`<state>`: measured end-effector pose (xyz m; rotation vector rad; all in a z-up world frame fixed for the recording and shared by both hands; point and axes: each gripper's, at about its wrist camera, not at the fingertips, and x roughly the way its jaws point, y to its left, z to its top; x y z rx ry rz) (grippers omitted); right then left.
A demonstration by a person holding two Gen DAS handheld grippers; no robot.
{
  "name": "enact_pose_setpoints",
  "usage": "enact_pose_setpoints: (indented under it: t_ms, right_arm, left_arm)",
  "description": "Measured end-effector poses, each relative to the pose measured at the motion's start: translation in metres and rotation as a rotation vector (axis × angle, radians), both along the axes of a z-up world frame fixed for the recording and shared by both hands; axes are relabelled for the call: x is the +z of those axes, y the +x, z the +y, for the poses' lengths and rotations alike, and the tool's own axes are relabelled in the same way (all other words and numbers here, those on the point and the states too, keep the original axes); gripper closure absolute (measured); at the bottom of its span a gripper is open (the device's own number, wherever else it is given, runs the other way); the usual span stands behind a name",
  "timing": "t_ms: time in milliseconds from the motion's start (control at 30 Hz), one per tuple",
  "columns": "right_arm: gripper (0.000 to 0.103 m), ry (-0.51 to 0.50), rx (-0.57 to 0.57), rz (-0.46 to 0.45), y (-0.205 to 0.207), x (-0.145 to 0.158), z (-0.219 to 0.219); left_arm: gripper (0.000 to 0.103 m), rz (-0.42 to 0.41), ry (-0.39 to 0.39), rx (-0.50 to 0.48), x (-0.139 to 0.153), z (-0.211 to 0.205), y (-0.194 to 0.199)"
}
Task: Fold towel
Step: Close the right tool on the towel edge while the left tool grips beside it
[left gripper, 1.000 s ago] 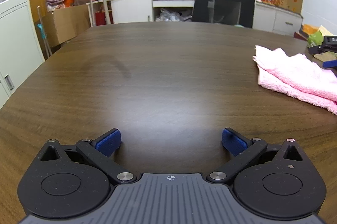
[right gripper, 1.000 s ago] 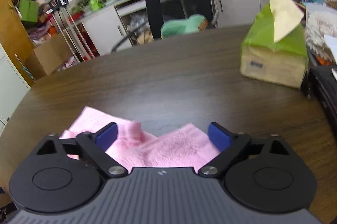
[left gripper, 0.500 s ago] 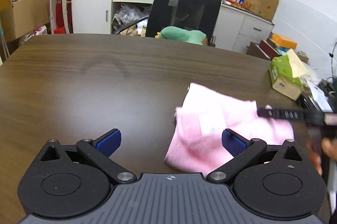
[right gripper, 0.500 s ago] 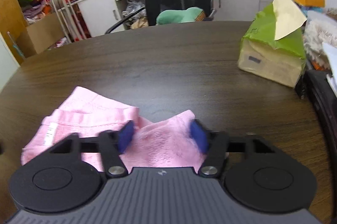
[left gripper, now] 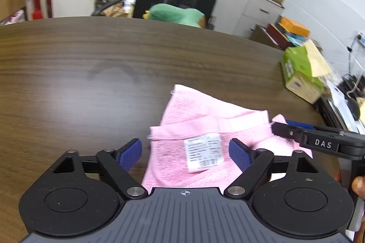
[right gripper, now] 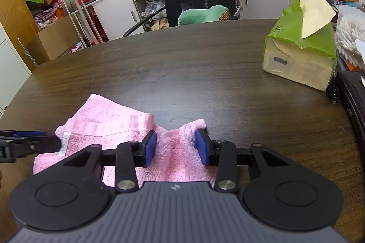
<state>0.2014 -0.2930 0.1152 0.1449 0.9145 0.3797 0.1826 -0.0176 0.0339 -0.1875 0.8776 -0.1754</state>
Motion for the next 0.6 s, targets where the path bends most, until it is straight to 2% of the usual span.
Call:
enact_pose_setpoints:
  t_ms: [133, 367, 467, 533, 600]
  right_arm:
    - [0.063, 0.009, 0.004, 0.001, -0.002, 0.0, -0.003]
    - [0.062, 0.025, 0.01, 0.002, -0.005, 0.001, -0.007]
    - [0.061, 0.031, 0.013, 0.002, -0.006, 0.001, -0.009]
    - [0.06, 0.034, 0.014, 0.002, -0.006, 0.0, -0.01]
    - [0.06, 0.035, 0.014, 0.0, 0.006, -0.003, -0.001]
  left_arm:
    - [0.032, 0.019, -0.013, -0.002, -0.004, -0.001, 0.006]
    - [0.037, 0.015, -0.035, 0.028, -0.008, 0.003, 0.008]
    - [0.051, 0.009, -0.054, 0.032, -0.007, 0.006, 0.005]
    - [0.064, 0.002, -0.061, 0.026, -0.006, 0.005, 0.003]
    - [0.067, -0.01, -0.051, 0.032, -0.004, 0.002, -0.001]
